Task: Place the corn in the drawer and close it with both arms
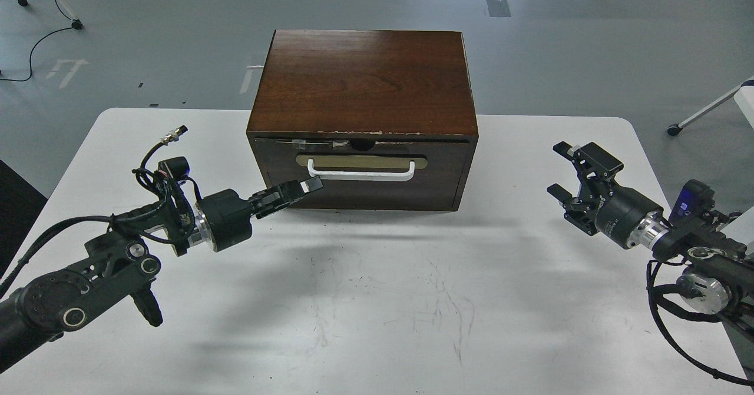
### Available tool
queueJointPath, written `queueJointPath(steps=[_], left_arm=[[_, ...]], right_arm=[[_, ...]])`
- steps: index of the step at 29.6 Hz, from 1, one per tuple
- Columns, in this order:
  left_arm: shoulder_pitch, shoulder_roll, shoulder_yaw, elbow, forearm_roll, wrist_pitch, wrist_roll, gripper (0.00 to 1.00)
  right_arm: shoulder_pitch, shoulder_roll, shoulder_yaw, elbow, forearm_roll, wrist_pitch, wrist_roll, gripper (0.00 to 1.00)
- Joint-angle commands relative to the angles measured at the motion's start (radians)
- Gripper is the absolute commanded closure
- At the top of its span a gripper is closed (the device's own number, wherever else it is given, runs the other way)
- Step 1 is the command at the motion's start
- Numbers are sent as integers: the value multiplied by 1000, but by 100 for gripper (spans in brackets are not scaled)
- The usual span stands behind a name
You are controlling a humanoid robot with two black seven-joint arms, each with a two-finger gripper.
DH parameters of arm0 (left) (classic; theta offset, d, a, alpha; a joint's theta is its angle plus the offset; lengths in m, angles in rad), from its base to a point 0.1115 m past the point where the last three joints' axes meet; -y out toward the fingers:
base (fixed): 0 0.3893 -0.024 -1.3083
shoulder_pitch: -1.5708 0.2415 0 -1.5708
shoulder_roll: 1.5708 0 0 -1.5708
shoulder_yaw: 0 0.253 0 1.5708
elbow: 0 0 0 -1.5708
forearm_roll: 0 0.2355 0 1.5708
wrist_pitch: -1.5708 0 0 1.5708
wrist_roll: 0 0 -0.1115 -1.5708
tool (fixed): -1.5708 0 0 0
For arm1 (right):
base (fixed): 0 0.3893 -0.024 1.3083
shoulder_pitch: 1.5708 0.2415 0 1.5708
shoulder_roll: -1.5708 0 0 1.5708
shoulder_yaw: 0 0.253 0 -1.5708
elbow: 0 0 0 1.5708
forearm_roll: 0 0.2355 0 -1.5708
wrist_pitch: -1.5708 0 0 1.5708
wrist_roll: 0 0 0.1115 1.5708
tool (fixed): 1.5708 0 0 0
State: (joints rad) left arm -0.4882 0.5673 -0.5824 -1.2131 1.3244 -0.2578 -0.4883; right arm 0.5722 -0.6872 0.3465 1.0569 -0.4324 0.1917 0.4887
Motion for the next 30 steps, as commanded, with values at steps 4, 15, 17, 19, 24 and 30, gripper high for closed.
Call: queueJointPath(steps=[4, 15, 17, 19, 24, 30], left_arm=[[22, 55, 7, -54, -1, -12, 0, 100], [62, 266, -17, -246, -341, -146, 0, 1], [62, 272, -63, -256, -471, -146, 0, 1], [68, 269, -118, -256, -582, -141, 0, 1], [74, 275, -146, -206, -669, -100, 0, 1], [131, 273, -151, -128, -852, -32, 0, 1]], right_arm=[[0, 0, 2, 0, 1, 0, 0, 1], [0, 2, 31, -2, 1, -12, 0, 1], [0, 17, 34, -5, 1, -26, 0, 1], [0, 31, 37, -6, 1, -59, 0, 1], [0, 69, 66, -11, 3, -133, 0, 1], [0, 120, 111, -20, 49, -172, 0, 0]])
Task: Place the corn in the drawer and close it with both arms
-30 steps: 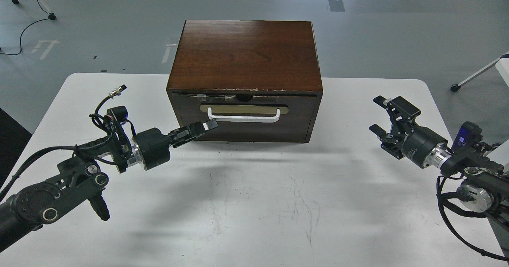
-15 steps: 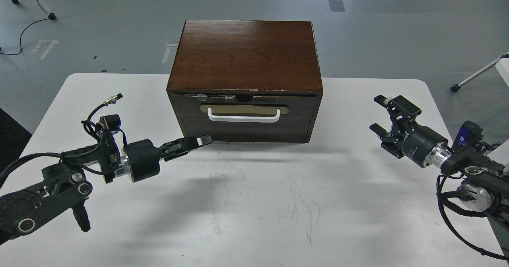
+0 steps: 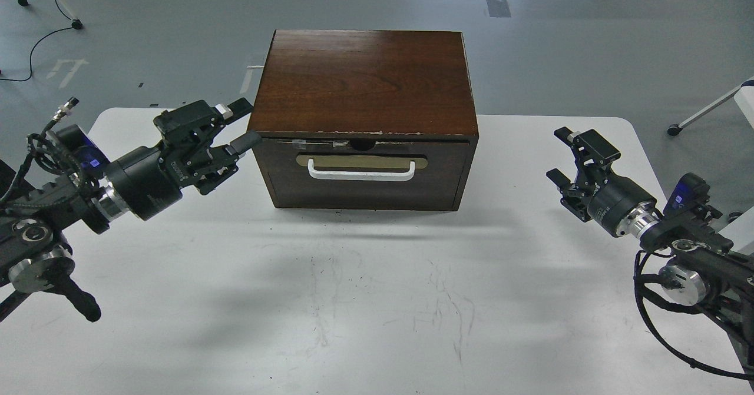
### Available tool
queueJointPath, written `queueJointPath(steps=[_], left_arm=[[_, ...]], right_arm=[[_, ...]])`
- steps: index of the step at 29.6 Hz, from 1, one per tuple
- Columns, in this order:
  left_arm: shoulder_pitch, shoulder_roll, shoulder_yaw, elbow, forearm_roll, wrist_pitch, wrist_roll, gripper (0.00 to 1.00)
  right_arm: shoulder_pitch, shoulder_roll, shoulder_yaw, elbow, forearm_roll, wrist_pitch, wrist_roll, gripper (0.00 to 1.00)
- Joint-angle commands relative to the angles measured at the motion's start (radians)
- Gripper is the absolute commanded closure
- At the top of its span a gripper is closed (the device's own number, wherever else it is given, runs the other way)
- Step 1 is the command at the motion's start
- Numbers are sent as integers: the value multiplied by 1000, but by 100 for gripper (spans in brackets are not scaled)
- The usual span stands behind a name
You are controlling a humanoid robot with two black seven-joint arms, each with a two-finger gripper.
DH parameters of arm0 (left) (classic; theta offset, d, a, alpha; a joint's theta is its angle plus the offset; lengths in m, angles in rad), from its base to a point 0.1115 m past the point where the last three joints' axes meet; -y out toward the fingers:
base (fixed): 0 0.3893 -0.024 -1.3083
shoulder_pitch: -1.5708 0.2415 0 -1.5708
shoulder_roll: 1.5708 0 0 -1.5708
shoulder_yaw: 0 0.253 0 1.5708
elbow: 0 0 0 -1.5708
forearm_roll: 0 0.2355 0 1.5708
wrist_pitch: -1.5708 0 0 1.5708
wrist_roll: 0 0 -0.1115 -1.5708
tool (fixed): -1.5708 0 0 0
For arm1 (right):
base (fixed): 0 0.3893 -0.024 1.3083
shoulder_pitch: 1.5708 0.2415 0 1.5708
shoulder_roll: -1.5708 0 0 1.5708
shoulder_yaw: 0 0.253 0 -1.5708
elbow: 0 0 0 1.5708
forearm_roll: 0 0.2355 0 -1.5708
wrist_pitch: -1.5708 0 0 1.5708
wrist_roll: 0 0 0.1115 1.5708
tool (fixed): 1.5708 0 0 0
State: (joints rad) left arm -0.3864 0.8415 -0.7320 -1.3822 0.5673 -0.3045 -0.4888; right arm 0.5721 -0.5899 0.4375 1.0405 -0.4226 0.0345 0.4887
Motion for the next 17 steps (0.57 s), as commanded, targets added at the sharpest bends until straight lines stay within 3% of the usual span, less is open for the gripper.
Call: queueJointPath(steps=[1, 5, 7, 11, 17], left_arm=[[47, -2, -1, 61, -134, 13, 0, 1], [80, -9, 2, 126, -187, -10, 0, 1], [110, -13, 3, 167, -196, -68, 0, 1], [149, -13, 2, 172, -204, -128, 0, 1], [172, -21, 0, 170, -204, -150, 0, 1]], right_arm=[[0, 31, 26, -4, 76, -21, 0, 0], [0, 50, 29, -13, 125, -36, 0, 0], [-1, 51, 29, -11, 130, -45, 0, 0], [-12, 53, 29, -4, 130, -45, 0, 0], [-28, 53, 23, 19, 131, -38, 0, 0]])
